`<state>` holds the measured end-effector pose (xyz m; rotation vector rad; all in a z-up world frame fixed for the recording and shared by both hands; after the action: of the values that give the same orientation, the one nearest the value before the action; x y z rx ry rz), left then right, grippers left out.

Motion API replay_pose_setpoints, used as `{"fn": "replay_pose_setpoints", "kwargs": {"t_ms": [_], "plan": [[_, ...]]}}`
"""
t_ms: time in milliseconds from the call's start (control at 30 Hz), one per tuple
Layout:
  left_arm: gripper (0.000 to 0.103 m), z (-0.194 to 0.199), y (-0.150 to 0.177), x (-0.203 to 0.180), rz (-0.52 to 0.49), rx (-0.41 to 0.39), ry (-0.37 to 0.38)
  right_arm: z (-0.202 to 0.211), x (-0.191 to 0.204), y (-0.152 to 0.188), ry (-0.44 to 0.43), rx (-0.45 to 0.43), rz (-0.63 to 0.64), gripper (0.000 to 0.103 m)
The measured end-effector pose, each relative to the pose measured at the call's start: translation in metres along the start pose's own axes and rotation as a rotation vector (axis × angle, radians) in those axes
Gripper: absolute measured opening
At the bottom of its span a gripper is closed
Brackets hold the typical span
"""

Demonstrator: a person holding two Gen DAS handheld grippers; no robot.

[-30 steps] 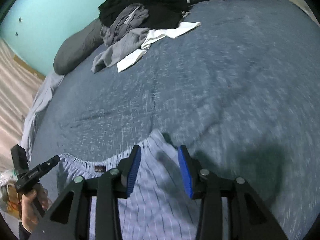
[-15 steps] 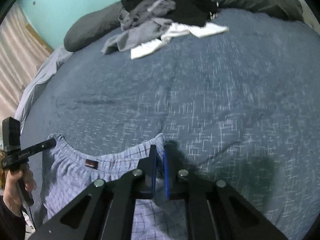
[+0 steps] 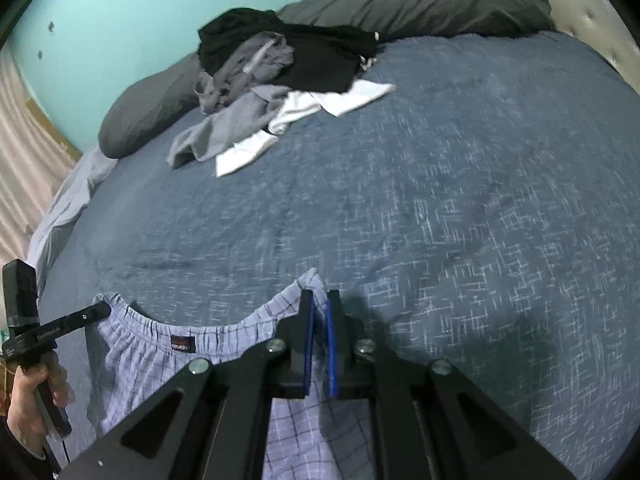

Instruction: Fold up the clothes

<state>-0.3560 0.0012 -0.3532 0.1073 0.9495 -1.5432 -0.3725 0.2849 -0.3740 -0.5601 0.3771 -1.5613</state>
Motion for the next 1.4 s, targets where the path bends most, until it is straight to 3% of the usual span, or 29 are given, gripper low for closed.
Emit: {"fn": "replay_pose_setpoints", "kwargs": {"t_ms": [167,267,333,400,567,833,967,1167,1267,1400], "plan": [[0.009,-0.005,0.005,0.013,0.051,0.02,0.0,-0.015,-0.003,0.003,-0.001,0.056,-0.063,0.009],[0.022,0.01,0.002,0.016,0.11,-0.025,0.049,-0.012,-0.01,0.0,-0.012,0.054,-0.129,0.026],[0.035,0.024,0.0,0.017,0.12,-0.058,0.062,-0.003,-0.016,-0.003,-0.041,0.036,-0.183,0.028],[0.037,0.042,-0.002,0.016,0.114,-0.091,0.065,0.011,-0.023,-0.006,-0.062,0.008,-0.227,0.028],[0.039,0.08,0.024,0.022,0.142,-0.15,0.061,0.051,-0.032,0.015,-0.152,-0.051,-0.348,0.029],[0.039,0.106,0.092,0.039,0.192,-0.171,-0.014,0.086,-0.013,0.101,-0.252,0.01,-0.444,0.03],[0.039,0.117,0.118,0.048,0.204,-0.183,-0.051,0.094,-0.012,0.132,-0.236,0.015,-0.444,0.031],[0.039,0.122,0.141,0.061,0.191,-0.164,-0.105,0.094,-0.025,0.158,-0.201,-0.004,-0.446,0.031],[0.038,0.123,0.148,0.063,0.202,-0.172,-0.107,0.092,-0.033,0.162,-0.23,0.001,-0.519,0.031],[0.038,0.122,0.148,0.056,0.165,-0.165,-0.123,0.095,-0.024,0.154,-0.257,-0.01,-0.512,0.031]]}}
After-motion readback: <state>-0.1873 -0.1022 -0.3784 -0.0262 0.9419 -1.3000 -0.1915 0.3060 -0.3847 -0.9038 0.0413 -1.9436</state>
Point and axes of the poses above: each gripper's, at about its wrist camera, not at the fingertips, and z roughly against the way its jaws point, x to its left, y to its underside, the point moved 8 cm from there along -z, roughly the way its jaws point, and after that the axes turned 15 degrees about y, right-handed, at the moved point
